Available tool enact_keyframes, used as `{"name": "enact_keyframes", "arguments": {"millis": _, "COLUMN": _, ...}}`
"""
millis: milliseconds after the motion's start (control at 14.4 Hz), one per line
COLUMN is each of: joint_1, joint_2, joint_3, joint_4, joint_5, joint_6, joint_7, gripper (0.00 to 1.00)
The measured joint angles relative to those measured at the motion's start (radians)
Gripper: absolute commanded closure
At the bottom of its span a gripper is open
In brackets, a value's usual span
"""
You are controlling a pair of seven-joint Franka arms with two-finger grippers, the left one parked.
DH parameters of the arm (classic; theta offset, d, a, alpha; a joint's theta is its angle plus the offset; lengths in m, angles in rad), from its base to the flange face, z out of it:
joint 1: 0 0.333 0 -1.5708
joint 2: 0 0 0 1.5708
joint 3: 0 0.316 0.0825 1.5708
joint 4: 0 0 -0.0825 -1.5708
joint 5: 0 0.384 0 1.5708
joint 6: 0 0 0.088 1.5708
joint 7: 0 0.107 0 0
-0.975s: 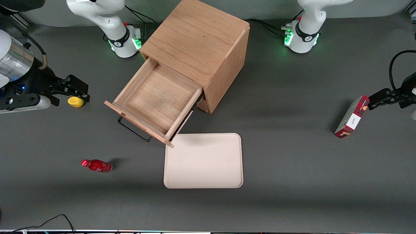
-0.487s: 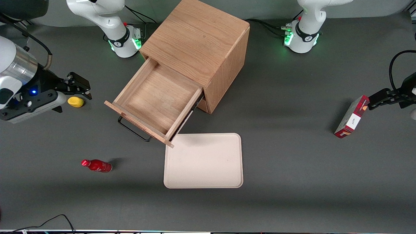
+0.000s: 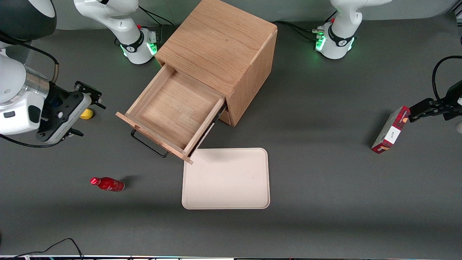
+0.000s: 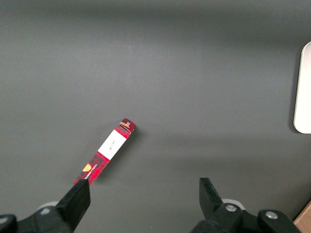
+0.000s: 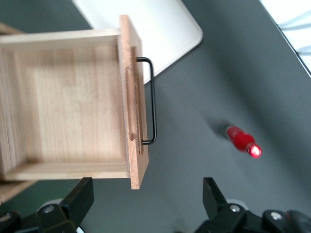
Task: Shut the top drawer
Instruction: 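Lower the right gripper beside the drawer front near the black handle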
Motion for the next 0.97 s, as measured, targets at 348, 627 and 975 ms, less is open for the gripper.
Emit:
{"name": "enact_keyframes", "arguments": {"millis": 348, "joint_1": 0.000, "joint_2": 0.015, "joint_3": 0.000, "joint_4": 0.025, "joint_5": 0.016, "joint_6": -0.010, "joint_7": -0.069, "gripper": 0.00}}
{"name": "enact_keyframes", "arguments": {"millis": 627, "joint_1": -0.003, "joint_2": 0.043, "joint_3": -0.010, "joint_4": 0.024, "joint_5": 0.065, "joint_6": -0.016, "joint_7": -0.069, "gripper": 0.00}}
{"name": "enact_keyframes", "arguments": {"millis": 975, "joint_1": -0.016, "joint_2": 0.170, "joint_3": -0.056, "joint_4": 0.020, "joint_5": 0.126, "joint_6": -0.017, "joint_7": -0.070, "gripper": 0.00}}
